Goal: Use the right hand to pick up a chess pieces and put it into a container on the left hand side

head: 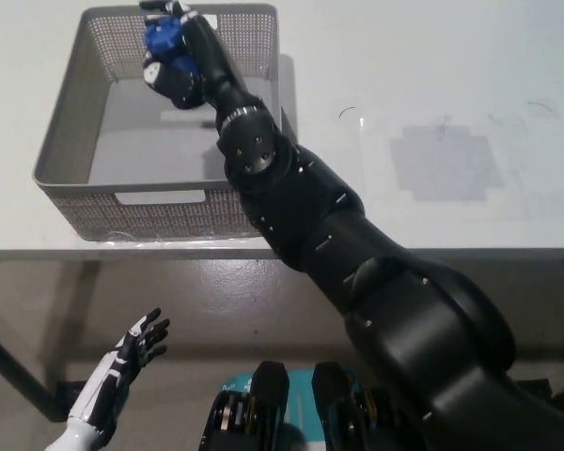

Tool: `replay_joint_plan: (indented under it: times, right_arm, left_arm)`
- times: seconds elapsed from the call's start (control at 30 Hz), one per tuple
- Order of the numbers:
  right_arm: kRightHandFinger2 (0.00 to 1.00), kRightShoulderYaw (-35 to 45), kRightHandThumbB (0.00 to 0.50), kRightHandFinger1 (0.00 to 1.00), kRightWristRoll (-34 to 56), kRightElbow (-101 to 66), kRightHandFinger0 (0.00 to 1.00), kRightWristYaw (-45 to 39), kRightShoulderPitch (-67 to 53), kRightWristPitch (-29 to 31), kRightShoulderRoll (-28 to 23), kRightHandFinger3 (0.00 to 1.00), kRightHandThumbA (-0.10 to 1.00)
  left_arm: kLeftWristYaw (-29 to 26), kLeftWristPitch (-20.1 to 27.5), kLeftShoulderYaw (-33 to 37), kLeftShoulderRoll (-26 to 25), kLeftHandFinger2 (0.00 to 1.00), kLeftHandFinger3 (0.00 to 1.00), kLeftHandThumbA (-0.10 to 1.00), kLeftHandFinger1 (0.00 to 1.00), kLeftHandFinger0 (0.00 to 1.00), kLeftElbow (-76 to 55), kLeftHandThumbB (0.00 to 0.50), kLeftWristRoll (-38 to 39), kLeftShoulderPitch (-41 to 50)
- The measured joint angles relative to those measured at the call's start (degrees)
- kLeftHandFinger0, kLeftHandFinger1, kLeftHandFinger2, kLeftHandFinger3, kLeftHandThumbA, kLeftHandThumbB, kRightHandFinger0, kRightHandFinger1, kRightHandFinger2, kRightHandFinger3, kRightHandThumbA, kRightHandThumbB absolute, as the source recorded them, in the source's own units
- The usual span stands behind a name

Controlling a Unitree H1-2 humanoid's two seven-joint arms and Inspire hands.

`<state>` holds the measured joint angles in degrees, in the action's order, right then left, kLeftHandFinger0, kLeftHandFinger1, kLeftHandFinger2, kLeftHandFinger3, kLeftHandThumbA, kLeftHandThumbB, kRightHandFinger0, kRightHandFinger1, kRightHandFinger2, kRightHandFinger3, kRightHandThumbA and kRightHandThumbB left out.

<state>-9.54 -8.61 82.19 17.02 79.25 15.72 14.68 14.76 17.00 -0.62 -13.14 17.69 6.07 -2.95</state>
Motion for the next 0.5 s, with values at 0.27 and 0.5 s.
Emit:
replay_joint_plan:
  times: [0.27, 0.5]
  right_arm:
    - [0.61, -1.3, 0.223, 0.55, -0.88, 0.35, 0.36, -2.02, -2.11, -3.44, -0.74, 0.5, 0.11]
    - [1.0, -2.65, 0.302, 1.0, -1.44, 0.86, 1.0, -6.78, -2.56, -6.31, -2.69, 1.0, 0.55]
  left_arm:
    - [0.37, -0.15, 0.16, -0.31, 1.0, 1.0, 1.0, 1.0, 1.0, -0.1, 0.319, -0.1, -0.5]
    - [0.8, -0.37, 0.21, -0.42, 1.0, 1.0, 1.0, 1.0, 1.0, -0.09, 0.325, -0.1, -1.23]
